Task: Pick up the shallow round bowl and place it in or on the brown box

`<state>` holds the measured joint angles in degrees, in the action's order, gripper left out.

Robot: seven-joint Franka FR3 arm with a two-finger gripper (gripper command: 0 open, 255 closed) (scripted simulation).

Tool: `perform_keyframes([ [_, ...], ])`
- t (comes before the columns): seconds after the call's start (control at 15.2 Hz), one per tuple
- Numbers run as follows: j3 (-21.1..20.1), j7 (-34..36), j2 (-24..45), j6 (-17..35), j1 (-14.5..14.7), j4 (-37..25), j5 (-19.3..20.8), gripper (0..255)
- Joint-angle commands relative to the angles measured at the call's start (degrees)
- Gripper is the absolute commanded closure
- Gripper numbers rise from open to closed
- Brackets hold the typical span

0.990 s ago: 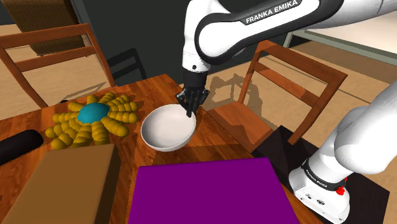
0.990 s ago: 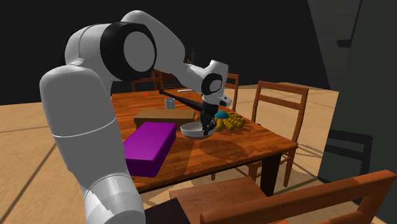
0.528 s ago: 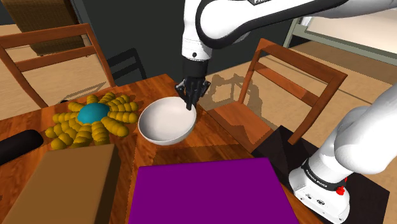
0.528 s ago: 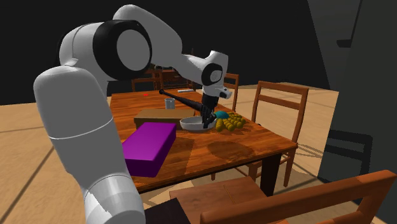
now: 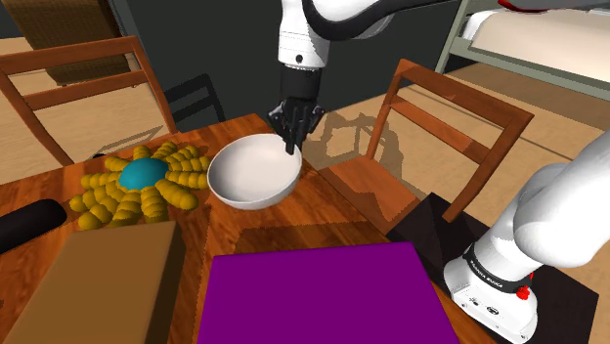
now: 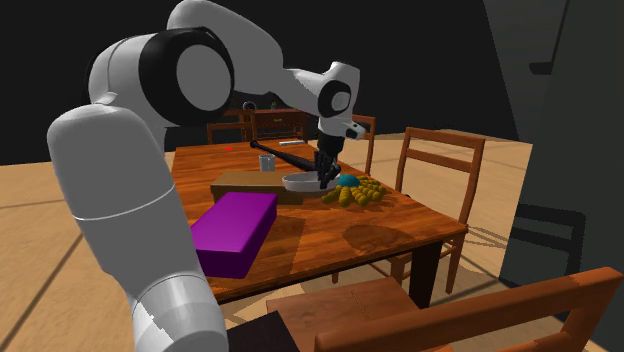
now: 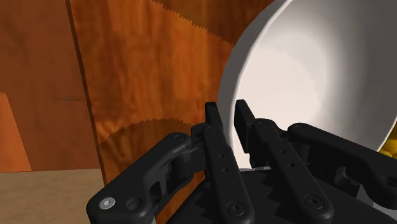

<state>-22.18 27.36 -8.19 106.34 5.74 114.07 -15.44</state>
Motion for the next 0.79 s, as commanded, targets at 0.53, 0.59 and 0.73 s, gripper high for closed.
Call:
perform_keyframes([
  [0.53,-3.2,6.9,3.2,-3.6,2.1,-8.1,1.3,255],
  [0.59,-4.1,8.5,4.3,-3.5,2.8,-9.3,1.8,255],
  [0.73,-5.7,11.8,6.6,-3.4,4.1,-11.9,2.9,255],
])
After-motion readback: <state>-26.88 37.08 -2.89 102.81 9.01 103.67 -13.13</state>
